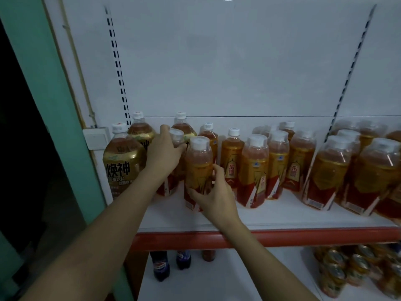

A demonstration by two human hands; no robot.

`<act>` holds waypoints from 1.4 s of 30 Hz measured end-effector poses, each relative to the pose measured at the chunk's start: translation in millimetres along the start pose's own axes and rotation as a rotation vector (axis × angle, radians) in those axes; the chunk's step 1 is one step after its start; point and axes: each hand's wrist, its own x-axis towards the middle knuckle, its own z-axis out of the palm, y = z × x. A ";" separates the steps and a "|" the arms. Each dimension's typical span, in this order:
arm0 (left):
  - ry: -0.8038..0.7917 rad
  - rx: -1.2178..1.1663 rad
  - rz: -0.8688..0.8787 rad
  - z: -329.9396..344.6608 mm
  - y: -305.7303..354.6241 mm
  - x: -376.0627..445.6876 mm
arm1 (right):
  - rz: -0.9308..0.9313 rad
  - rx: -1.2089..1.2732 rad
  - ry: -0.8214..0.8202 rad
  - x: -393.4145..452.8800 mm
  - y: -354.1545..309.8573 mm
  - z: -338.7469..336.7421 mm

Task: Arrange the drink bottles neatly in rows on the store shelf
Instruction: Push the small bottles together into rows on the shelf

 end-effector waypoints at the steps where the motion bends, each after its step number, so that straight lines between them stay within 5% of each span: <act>1: -0.011 -0.040 0.010 0.8 2.4 -4.0 | 0.002 0.007 0.017 -8.9 -0.2 -8.9; 7: 0.040 -0.218 0.047 10.1 22.7 -25.5 | -0.021 0.003 0.225 -43.3 -0.7 -70.8; 12: -0.078 -0.307 0.062 34.7 61.0 -45.7 | 0.023 -0.109 0.341 -50.5 17.3 -114.7; 20: -0.090 -0.347 0.086 61.4 84.4 -59.9 | 0.184 -0.267 0.364 -51.3 59.7 -164.7; 28: -0.127 -0.477 0.062 56.6 71.5 -64.2 | 0.229 -0.090 0.307 -42.2 76.0 -167.7; 34: -0.145 -0.432 0.017 43.8 45.8 -80.3 | -0.051 0.130 0.711 -66.5 43.5 -155.8; 42: -0.066 -0.433 -0.082 29.7 -1.3 -73.4 | -0.524 0.164 0.196 -46.5 -38.2 -82.2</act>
